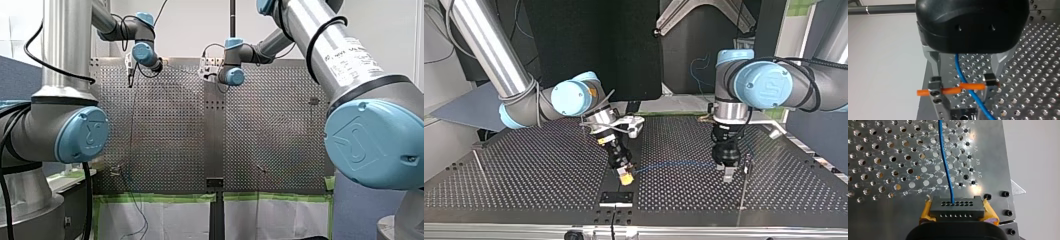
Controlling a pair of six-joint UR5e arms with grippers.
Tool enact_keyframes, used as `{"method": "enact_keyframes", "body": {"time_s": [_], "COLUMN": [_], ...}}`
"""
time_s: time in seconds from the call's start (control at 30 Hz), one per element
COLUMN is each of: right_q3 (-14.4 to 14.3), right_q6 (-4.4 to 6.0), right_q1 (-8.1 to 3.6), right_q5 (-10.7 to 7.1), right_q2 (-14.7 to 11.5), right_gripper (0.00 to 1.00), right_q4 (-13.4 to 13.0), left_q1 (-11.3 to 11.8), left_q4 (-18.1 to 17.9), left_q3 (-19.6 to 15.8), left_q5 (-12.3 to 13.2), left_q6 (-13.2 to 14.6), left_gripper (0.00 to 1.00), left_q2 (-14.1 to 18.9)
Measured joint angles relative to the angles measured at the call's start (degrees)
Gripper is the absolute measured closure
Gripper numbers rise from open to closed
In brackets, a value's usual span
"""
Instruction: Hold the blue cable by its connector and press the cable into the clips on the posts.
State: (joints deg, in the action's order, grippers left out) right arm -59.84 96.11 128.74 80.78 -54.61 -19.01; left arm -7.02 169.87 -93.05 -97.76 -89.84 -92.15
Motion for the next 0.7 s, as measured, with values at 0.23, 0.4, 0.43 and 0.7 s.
{"method": "enact_keyframes", "body": {"time_s": [0.23, 0.4, 0.43, 0.7], "right_q3": [0.0, 0.0, 0.0, -0.2], "right_q6": [-0.03, -0.07, -0.08, -0.13], "right_q1": [-0.03, -0.03, -0.03, -0.03], "right_q5": [0.00, 0.00, 0.00, 0.00], "right_q2": [0.0, 0.0, 0.0, 0.0], "right_gripper": [1.00, 1.00, 1.00, 1.00], "right_q4": [0.0, 0.1, 0.1, 0.1], "left_q1": [-0.4, -0.8, -0.9, -1.5], "left_q4": [-0.5, -1.6, -1.8, -2.2], "left_q3": [0.0, -0.7, -0.7, -0.9], "left_q5": [-0.9, -0.7, -0.8, -2.3], "left_q6": [0.0, 1.0, 1.3, 2.1], "left_gripper": [1.00, 1.00, 1.00, 1.00], "left_q2": [0.0, 0.0, 0.0, 0.0]}}
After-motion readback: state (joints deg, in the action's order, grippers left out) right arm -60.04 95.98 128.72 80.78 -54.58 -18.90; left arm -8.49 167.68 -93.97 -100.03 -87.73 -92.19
